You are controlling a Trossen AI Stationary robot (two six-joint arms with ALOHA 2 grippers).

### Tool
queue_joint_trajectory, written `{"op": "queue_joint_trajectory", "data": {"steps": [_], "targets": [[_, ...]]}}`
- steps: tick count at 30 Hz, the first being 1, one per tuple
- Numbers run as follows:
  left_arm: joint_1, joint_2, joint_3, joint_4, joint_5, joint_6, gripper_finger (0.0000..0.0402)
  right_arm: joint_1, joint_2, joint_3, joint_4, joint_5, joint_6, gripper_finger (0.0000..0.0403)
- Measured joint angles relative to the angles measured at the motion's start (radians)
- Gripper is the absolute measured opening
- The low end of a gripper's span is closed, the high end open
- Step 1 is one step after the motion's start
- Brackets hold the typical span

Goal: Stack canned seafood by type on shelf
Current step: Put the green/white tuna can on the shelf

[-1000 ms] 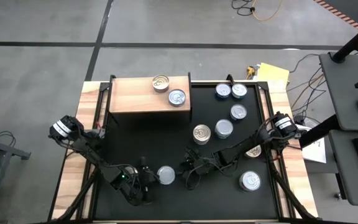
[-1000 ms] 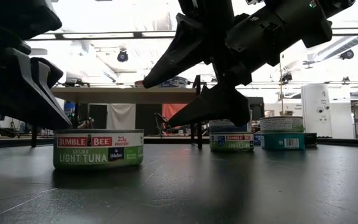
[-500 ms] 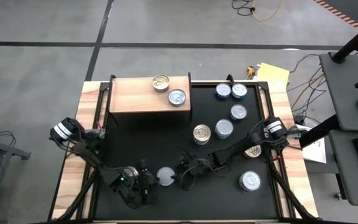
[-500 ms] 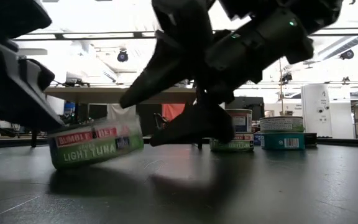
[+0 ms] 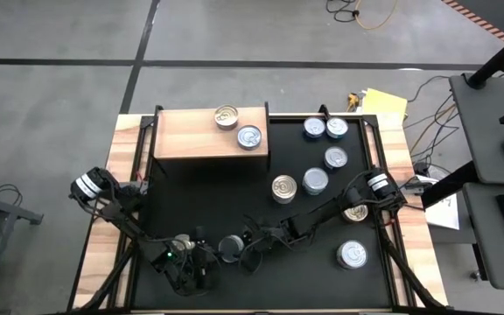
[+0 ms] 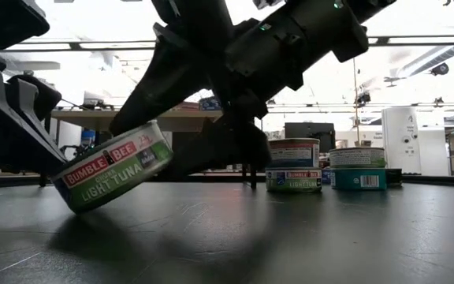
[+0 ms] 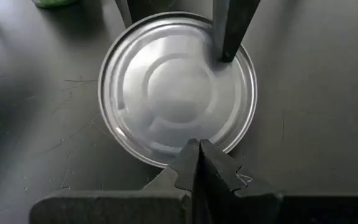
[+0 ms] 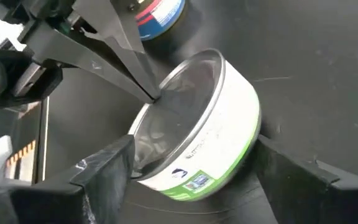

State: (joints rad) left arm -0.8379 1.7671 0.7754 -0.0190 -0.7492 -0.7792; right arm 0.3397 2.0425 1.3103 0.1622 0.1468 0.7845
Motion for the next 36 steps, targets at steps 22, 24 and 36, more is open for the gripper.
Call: {"op": "queue_joint_trajectory", "data": {"steps": [22,24,36], "targets": [[0.004,-0.123,0.027,0.031,-0.214,0.209,0.0046,-0.017,-0.139,0.002,-0.330,0.075,-0.178,0.0131],[0.007,-0.167,0.027,0.031,-0.269,0.269,0.0058,-0.018,-0.178,-0.010,-0.360,0.089,-0.203,0.0131],[0.128,-0.469,-0.002,0.157,0.173,0.900,0.0042,-0.022,-0.426,-0.338,0.014,0.096,-0.224,0.0131]]}}
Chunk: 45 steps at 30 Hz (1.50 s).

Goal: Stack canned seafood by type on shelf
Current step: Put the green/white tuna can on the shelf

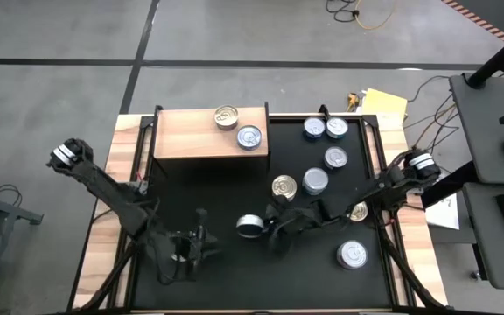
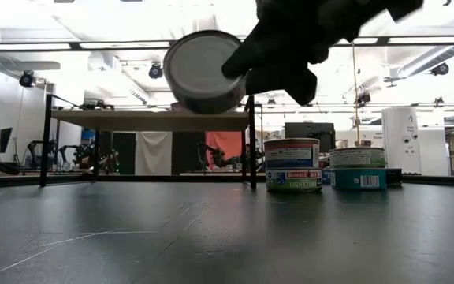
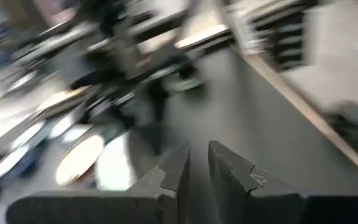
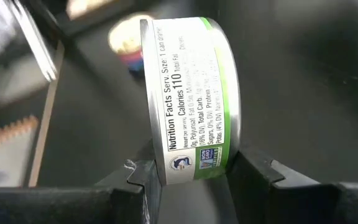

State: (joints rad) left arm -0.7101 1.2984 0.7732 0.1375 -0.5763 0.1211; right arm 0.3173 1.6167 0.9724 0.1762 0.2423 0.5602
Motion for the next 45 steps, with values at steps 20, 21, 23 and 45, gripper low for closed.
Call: {"op": "queue_joint_trajectory", "data": {"steps": [20,21,23,45], "targets": [[0.290,-0.156,-0.261,0.291,0.168,-0.211,0.0106,0.005,0.008,-0.177,0.465,0.255,-0.247,0.0131],[0.292,-0.154,-0.265,0.292,0.193,-0.210,0.0120,0.005,0.008,-0.174,0.465,0.255,-0.261,0.0131],[0.294,-0.147,-0.273,0.301,0.212,-0.209,0.0148,0.005,0.009,-0.166,0.466,0.255,-0.295,0.0131],[0.364,0.041,-0.197,0.438,0.261,-0.148,0.0255,0.000,0.019,-0.091,0.468,0.154,-0.468,0.0131]]}}
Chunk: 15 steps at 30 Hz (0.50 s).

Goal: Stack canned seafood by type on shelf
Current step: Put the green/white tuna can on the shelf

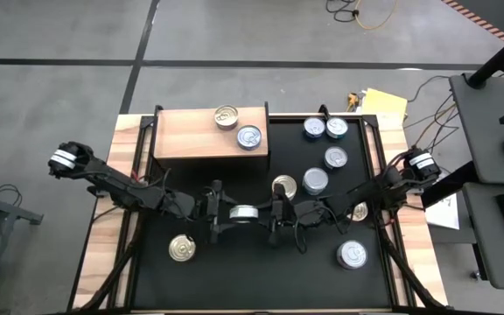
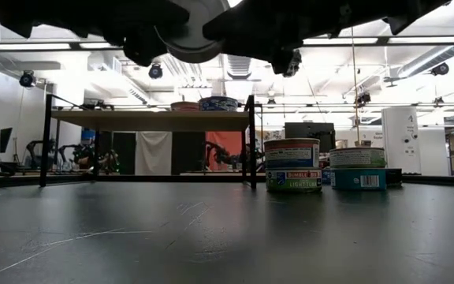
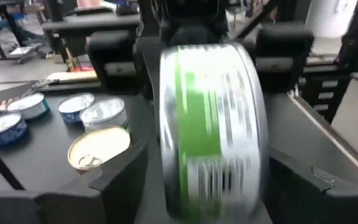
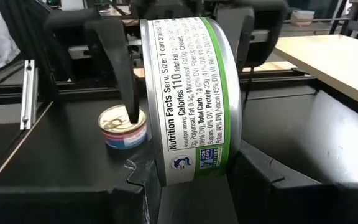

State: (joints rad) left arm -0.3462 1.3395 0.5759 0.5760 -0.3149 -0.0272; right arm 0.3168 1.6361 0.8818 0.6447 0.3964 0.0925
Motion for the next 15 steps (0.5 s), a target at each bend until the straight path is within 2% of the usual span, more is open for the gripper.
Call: {"op": "queue_joint_trajectory", "data": {"steps": [3,6,8,9,12,15], "targets": [[-0.001,-0.004,0.001,0.018,0.003,0.000,0.0228,0.001,0.011,0.000,-0.003,-0.004,0.002,0.0131],[-0.001,-0.014,-0.007,0.016,0.006,-0.006,0.0176,0.001,0.019,0.000,-0.005,-0.002,0.001,0.0133],[-0.001,-0.016,-0.012,0.017,0.001,-0.020,0.0126,0.001,0.019,-0.001,-0.003,-0.003,0.007,0.0162],[0.000,-0.017,-0.013,0.014,0.002,-0.023,0.0120,0.001,0.019,-0.001,0.003,-0.003,0.011,0.0184],[0.000,-0.017,-0.016,0.003,-0.016,-0.046,0.0122,0.001,0.019,-0.001,0.008,-0.003,-0.007,0.0243],[-0.002,-0.037,-0.016,-0.011,-0.064,-0.102,0.0122,0.001,0.008,-0.001,-0.009,0.002,-0.037,0.0281]]}}
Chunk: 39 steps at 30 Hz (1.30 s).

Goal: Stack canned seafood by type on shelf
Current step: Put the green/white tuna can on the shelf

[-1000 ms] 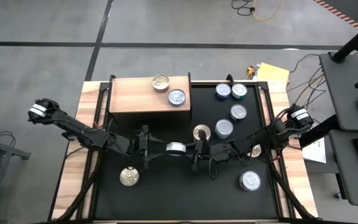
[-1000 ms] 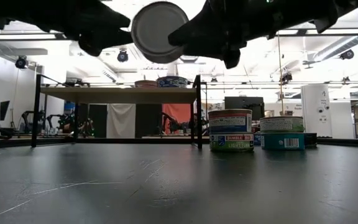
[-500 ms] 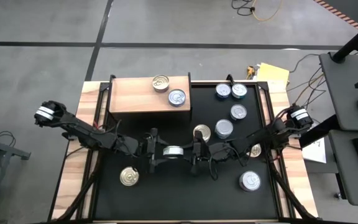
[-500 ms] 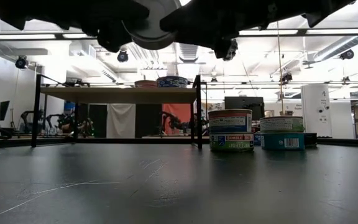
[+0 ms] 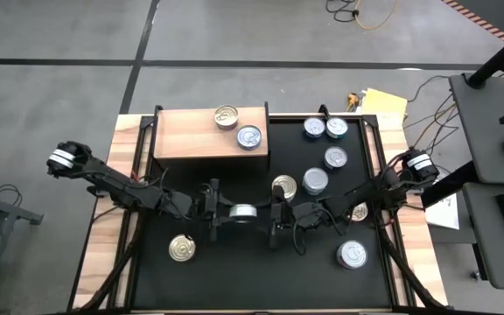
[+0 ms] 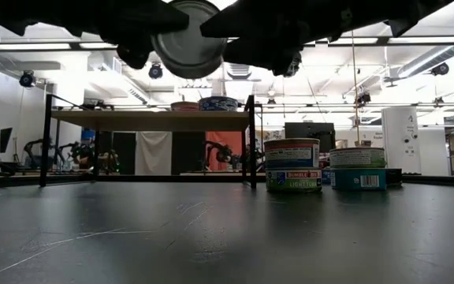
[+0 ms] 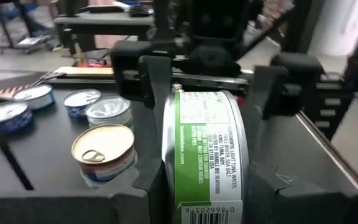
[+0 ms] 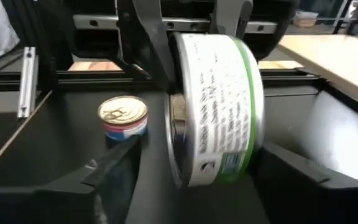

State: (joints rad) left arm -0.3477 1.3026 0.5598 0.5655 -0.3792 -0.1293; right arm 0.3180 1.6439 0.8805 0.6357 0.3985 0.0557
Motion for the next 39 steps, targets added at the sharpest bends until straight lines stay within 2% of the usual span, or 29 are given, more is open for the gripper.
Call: {"op": "queue_joint_trajectory", "data": {"steps": [6,11,13,16,18,22,25,31,37,39], "targets": [[0.012,-0.137,-0.011,-0.036,-0.044,-0.120,0.0122,0.005,-0.082,-0.001,-0.150,0.087,-0.079,0.0311],[0.037,-0.343,-0.011,-0.238,-0.042,-0.279,0.0122,0.018,-0.175,-0.001,-0.258,0.127,-0.185,0.0308],[0.052,-0.409,-0.011,-0.316,-0.043,-0.380,0.0122,0.032,-0.201,-0.001,-0.254,0.129,-0.295,0.0302],[0.071,-0.468,-0.012,-0.405,-0.045,-0.604,0.0122,0.053,-0.204,-0.001,-0.208,0.127,-0.561,0.0293],[0.080,-0.479,-0.013,-0.427,-0.039,-0.758,0.0122,0.064,-0.187,-0.001,-0.157,0.127,-0.770,0.0289],[0.080,-0.467,-0.013,-0.420,0.030,-0.874,0.0122,0.079,-0.132,-0.001,-0.014,0.169,-1.147,0.0283],[0.074,-0.441,-0.013,-0.388,0.034,-0.932,0.0122,0.082,-0.086,0.013,0.121,0.179,-1.345,0.0285],[0.070,-0.375,-0.013,-0.232,0.056,-0.953,0.0122,0.075,0.028,0.115,0.163,0.191,-1.563,0.0294],[0.067,-0.319,-0.013,-0.190,0.076,-0.954,0.0122,0.047,0.140,0.245,0.164,0.370,-1.688,0.0284],[0.063,-0.297,-0.013,-0.171,0.078,-0.959,0.0122,0.039,0.168,0.281,0.162,0.397,-1.711,0.0276]]}}
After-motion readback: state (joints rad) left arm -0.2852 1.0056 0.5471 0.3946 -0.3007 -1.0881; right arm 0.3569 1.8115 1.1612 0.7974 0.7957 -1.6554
